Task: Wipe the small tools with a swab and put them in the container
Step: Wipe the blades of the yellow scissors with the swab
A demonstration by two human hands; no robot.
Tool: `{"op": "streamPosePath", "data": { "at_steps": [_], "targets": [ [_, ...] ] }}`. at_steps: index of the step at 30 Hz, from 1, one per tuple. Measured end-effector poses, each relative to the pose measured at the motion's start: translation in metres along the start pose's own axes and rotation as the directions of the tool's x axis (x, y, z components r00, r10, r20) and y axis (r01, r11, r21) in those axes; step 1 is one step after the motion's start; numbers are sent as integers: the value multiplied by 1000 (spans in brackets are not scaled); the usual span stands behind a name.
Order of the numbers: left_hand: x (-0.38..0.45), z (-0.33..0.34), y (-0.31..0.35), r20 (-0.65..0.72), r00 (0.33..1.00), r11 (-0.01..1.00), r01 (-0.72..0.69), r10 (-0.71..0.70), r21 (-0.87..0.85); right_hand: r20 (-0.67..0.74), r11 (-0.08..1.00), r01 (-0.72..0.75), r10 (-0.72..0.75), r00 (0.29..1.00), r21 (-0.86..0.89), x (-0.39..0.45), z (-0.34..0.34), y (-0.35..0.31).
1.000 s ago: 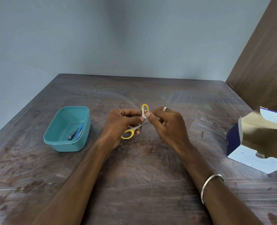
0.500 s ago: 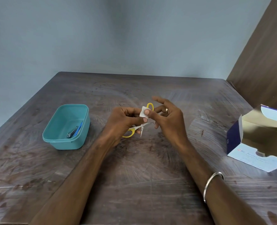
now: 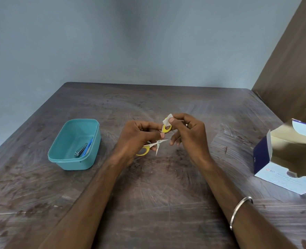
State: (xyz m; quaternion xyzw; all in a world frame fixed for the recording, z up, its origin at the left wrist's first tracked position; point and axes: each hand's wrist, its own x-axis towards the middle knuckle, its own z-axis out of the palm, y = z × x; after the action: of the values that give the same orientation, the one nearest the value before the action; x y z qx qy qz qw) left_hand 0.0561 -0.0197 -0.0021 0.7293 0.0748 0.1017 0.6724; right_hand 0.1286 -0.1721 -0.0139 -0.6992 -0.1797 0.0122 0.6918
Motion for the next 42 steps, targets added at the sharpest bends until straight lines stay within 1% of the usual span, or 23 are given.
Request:
{"op": "streamPosePath", "data": {
  "at_steps": [6, 10, 13, 16, 20, 25, 28, 30, 32, 35, 38, 42],
  "targets": [
    [0, 2, -2, -32, 999, 1000, -10, 9, -29, -28, 998, -12, 14, 1000, 55, -3, 1, 0],
    [2, 2, -4, -78, 997, 996, 2, -9, -94, -59, 993, -66, 72, 996, 95, -2, 1, 1],
    [5, 1, -6, -79, 997, 999, 11, -15, -50, 5, 988, -113, 113, 994, 110, 0, 0, 1],
    [3, 2, -5, -59, 998, 998, 13, -17, -68, 74, 995, -75, 70, 995, 63, -1, 1, 1],
    [2, 0, -5, -62, 998, 997, 3, -8, -75, 82, 995, -63, 56, 995, 81, -1, 1, 3],
    [1, -2, -5, -48, 998, 994, 27, -32, -102, 154, 986, -121, 102, 983, 118, -1, 1, 4],
    [-1, -3, -4, -20, 998, 990, 51, -54, -129, 138, 990, -108, 94, 986, 95, -2, 2, 6],
    [-1, -2, -2, -14, 996, 980, 86, -90, -180, 129, 992, -87, 75, 989, 91, -1, 2, 6],
    [0, -1, 0, -46, 992, 970, 104, -117, -219, 141, 991, -88, 74, 987, 97, -1, 2, 5],
    [1, -1, -3, -92, 988, 974, 107, -127, -199, 153, 989, -114, 98, 983, 96, -3, 5, 4],
    [2, -1, -5, -138, 981, 968, 105, -139, -230, 77, 988, -116, 108, 991, 105, -3, 7, 4],
    [5, -2, -6, -270, 954, 955, 50, -132, -291, -66, 981, -99, 111, 992, 165, 0, 2, 4]
  ]
}}
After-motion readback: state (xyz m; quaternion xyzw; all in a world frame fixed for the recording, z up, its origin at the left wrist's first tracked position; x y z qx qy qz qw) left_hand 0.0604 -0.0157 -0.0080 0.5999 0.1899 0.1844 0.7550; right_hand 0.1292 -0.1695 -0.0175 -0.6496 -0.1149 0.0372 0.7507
